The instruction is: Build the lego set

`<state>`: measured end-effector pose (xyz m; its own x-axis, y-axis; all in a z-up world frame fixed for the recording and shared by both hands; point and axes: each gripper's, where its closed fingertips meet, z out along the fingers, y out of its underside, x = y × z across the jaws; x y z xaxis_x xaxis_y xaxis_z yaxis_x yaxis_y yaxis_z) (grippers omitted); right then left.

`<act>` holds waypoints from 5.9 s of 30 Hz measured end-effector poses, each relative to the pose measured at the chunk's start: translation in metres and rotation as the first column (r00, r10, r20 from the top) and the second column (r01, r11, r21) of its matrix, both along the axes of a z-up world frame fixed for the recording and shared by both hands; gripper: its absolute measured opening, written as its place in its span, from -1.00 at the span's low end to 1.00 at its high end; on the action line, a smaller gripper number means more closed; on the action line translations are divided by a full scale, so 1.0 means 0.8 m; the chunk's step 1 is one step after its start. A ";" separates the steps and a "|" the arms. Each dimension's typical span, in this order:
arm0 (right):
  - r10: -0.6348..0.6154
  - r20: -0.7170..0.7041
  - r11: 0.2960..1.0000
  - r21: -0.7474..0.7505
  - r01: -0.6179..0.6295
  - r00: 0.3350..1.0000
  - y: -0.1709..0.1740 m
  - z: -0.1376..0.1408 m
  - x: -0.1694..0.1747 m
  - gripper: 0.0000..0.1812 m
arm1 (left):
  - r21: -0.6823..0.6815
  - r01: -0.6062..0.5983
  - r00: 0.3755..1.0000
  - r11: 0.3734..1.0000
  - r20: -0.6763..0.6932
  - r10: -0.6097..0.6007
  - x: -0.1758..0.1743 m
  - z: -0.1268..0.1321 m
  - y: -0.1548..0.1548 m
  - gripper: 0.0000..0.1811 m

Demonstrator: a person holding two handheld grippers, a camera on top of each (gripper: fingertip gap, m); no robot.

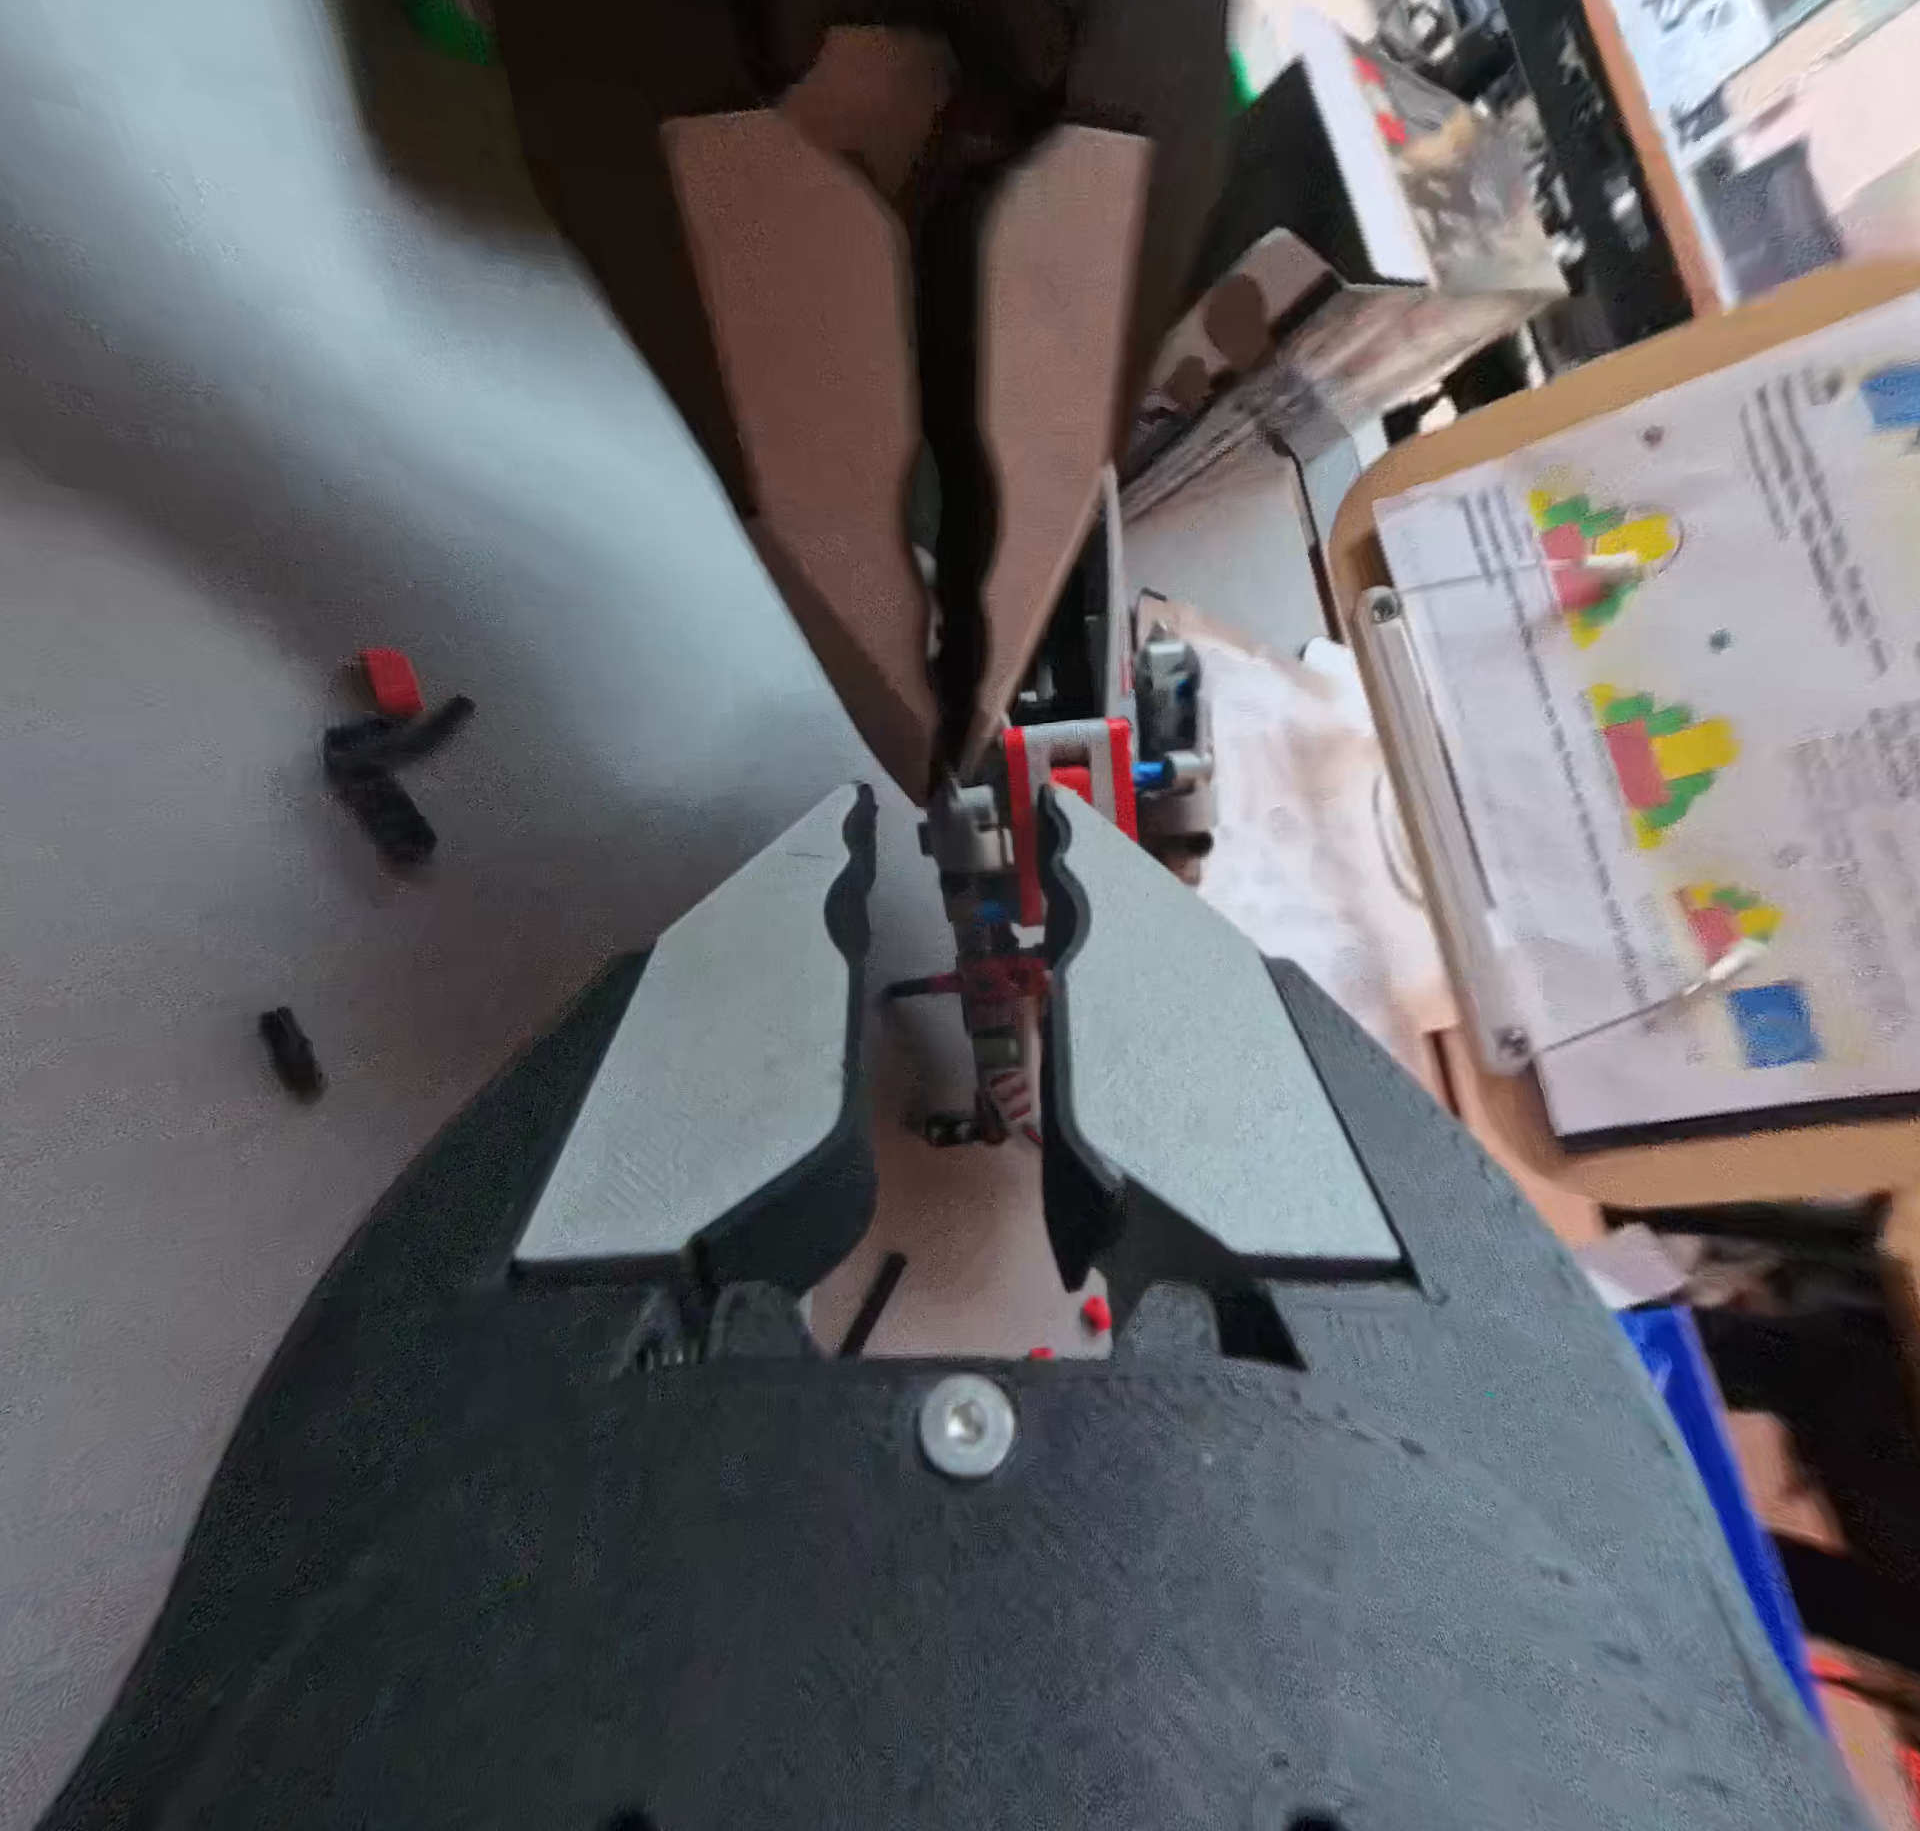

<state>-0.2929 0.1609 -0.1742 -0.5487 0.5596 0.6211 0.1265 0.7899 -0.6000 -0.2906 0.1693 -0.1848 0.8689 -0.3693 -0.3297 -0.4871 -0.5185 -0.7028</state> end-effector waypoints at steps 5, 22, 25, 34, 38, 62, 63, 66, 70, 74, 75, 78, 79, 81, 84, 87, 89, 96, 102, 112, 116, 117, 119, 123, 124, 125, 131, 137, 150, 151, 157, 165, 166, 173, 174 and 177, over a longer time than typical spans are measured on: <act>0.065 -0.168 0.966 0.258 -0.020 0.984 -0.008 -0.001 0.002 -0.78 | -0.044 0.029 0.983 0.999 0.183 -0.021 0.009 0.002 -0.006 -1.00; 0.076 -0.049 0.986 0.149 -0.068 0.996 -0.005 -0.025 0.024 -0.83 | 0.008 0.126 0.989 0.992 0.082 -0.126 0.018 -0.024 -0.017 -1.00; -0.013 0.005 0.999 -0.051 0.014 1.000 -0.005 -0.027 0.032 -0.80 | 0.018 0.132 0.986 0.991 0.100 -0.134 0.017 -0.025 -0.018 -1.00; -0.016 -0.149 0.993 0.117 0.033 0.989 -0.006 -0.031 0.024 -0.81 | 0.012 0.172 0.978 0.985 0.116 -0.173 0.020 -0.024 -0.022 -1.00; -0.010 -0.200 0.976 0.212 0.053 0.980 -0.003 -0.028 0.024 -0.76 | 0.009 0.162 0.980 0.987 0.114 -0.162 0.018 -0.024 -0.018 -1.00; 0.120 -0.049 0.939 0.331 -0.097 0.992 -0.016 -0.037 0.007 -0.89 | -0.066 0.261 0.965 0.963 0.008 -0.261 0.017 -0.031 -0.025 -1.00; 0.121 -0.030 0.932 0.347 -0.104 0.992 -0.016 -0.038 0.006 -0.87 | -0.065 0.260 0.966 0.964 0.014 -0.259 0.016 -0.031 -0.025 -1.00; 0.137 -0.009 0.931 0.344 -0.126 0.991 -0.018 -0.039 0.003 -0.89 | -0.062 0.243 0.970 0.968 0.036 -0.241 0.015 -0.031 -0.027 -1.00; 0.115 0.051 0.932 0.339 -0.125 0.992 -0.020 -0.043 -0.002 -0.90 | -0.075 0.223 0.975 0.972 0.002 -0.223 0.012 -0.034 -0.027 -1.00; 0.129 0.072 0.930 0.338 -0.146 0.989 -0.013 -0.042 -0.008 -0.90 | -0.022 0.154 0.988 0.988 0.010 -0.154 0.005 -0.032 -0.021 -1.00; 0.138 0.074 0.938 0.311 -0.154 0.988 -0.012 -0.041 -0.010 -0.91 | -0.007 0.122 0.992 0.993 -0.015 -0.122 0.001 -0.033 -0.020 -1.00; 0.129 0.075 0.958 0.248 -0.144 0.989 -0.005 -0.041 -0.014 -0.92 | 0.045 -0.050 0.976 0.998 -0.208 0.059 -0.031 -0.028 -0.029 -0.90; 0.127 0.070 0.966 0.220 -0.139 0.989 -0.002 -0.040 -0.014 -0.92 | 0.099 -0.075 0.968 0.992 -0.233 0.097 -0.036 -0.023 -0.031 -0.82; 0.129 0.065 0.973 0.187 -0.139 0.990 0.000 -0.039 -0.014 -0.93 | 0.180 -0.136 0.953 0.974 -0.244 0.179 -0.048 -0.017 -0.025 -0.63; 0.156 0.078 0.974 0.156 -0.166 0.985 -0.005 -0.037 -0.012 -0.94 | 0.203 -0.211 0.942 0.956 -0.220 0.254 -0.061 -0.014 -0.008 -0.40; 0.144 0.085 0.975 0.160 -0.156 0.986 0.004 -0.038 -0.013 -0.95 | 0.179 -0.159 0.948 0.971 -0.248 0.201 -0.059 -0.021 0.004 -0.51; 0.150 0.091 0.975 0.150 -0.163 0.984 0.010 -0.037 -0.010 -0.95 | 0.167 -0.102 0.939 0.981 -0.309 0.151 -0.058 -0.024 0.006 -0.52; 0.185 0.112 0.976 0.096 -0.196 0.976 0.014 -0.033 -0.006 -0.95 | 0.141 -0.078 0.894 0.987 -0.427 0.132 -0.062 -0.024 0.014 -0.58; 0.294 0.197 0.952 -0.154 -0.266 0.935 -0.007 -0.018 0.009 -0.95 | 0.122 -0.124 0.838 0.985 -0.518 0.170 -0.090 -0.040 0.010 -0.61; 0.417 0.103 0.830 -0.448 -0.332 0.903 -0.007 0.038 0.050 -0.94 | 0.052 -0.146 0.916 0.988 -0.371 0.155 -0.074 -0.057 -0.006 -1.00; 0.312 0.084 0.793 -0.572 -0.211 0.946 0.034 0.069 0.051 -0.94 | -0.002 -0.154 0.964 0.988 -0.219 0.150 -0.055 -0.060 -0.012 -1.00; 0.328 0.121 0.737 -0.654 -0.173 0.937 0.036 0.071 0.057 -0.94 | -0.003 -0.168 0.969 0.986 -0.183 0.165 -0.051 -0.058 -0.012 -1.00; 0.311 0.216 0.651 -0.758 -0.042 0.925 0.048 0.065 0.061 -0.94 | -0.001 -0.194 0.976 0.981 -0.106 0.193 -0.044 -0.054 -0.013 -1.00; 0.081 0.396 0.769 -0.609 0.196 0.915 0.094 -0.002 0.059 -0.90 | -0.046 -0.222 0.972 0.974 0.065 0.225 -0.024 -0.047 -0.022 -0.87; 0.033 0.418 0.813 -0.539 0.219 0.908 0.100 -0.022 0.061 -0.83 | -0.048 -0.223 0.968 0.974 0.104 0.227 -0.018 -0.045 -0.023 -0.80; 0.001 0.442 0.838 -0.489 0.240 0.897 0.102 -0.039 0.062 -0.81 | -0.052 -0.216 0.965 0.975 0.144 0.221 -0.012 -0.043 -0.024 -0.76; -0.078 0.453 0.799 -0.504 0.327 0.888 0.122 -0.032 0.052 -0.68 | -0.077 -0.238 0.946 0.968 0.205 0.249 0.002 -0.050 -0.038 -0.74; -0.371 0.410 0.741 -0.410 0.531 0.834 0.199 -0.023 0.019 -0.34 | -0.031 -0.315 0.924 0.949 0.220 0.314 -0.012 -0.049 -0.032 -0.72; -0.391 0.355 0.562 -0.639 0.526 0.849 0.221 0.073 -0.008 -0.39 | -0.040 -0.336 0.942 0.941 -0.006 0.336 -0.077 -0.022 0.078 -0.46; -0.393 0.402 0.558 -0.610 0.562 0.827 0.223 0.060 -0.013 -0.37 | -0.054 -0.340 0.940 0.939 -0.010 0.340 -0.079 -0.029 0.080 -0.45; -0.446 0.525 0.595 -0.431 0.679 0.725 0.228 -0.012 -0.043 -0.27 | -0.048 -0.352 0.931 0.935 -0.119 0.345 -0.095 -0.060 0.081 -0.51; -0.333 0.635 0.665 -0.366 0.651 0.697 0.191 -0.081 -0.037 -0.17 | -0.041 -0.302 0.922 0.952 -0.265 0.282 -0.105 -0.063 0.073 -0.79; -0.316 0.633 0.669 -0.379 0.639 0.706 0.187 -0.080 -0.035 -0.19 | -0.051 -0.306 0.920 0.951 -0.273 0.281 -0.105 -0.063 0.069 -0.79; -0.165 0.650 0.683 -0.467 0.561 0.742 0.153 -0.052 -0.016 -0.52 | -0.207 -0.275 0.960 0.939 -0.108 0.257 -0.076 -0.058 0.021 -0.84; -0.142 0.653 0.692 -0.472 0.546 0.744 0.146 -0.049 -0.014 -0.53 | -0.226 -0.271 0.963 0.936 -0.073 0.261 -0.073 -0.057 0.014 -0.84; -0.031 0.666 0.686 -0.528 0.501 0.745 0.118 -0.035 -0.008 -0.53 | -0.254 -0.242 0.952 0.937 0.124 0.280 -0.059 -0.036 -0.004 -0.83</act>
<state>-0.2996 0.2553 -0.2023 -0.4022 0.8524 -0.3342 0.7543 0.1017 -0.6486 -0.3381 0.1662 -0.2132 0.9783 -0.1727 -0.1147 -0.2067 -0.7703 -0.6033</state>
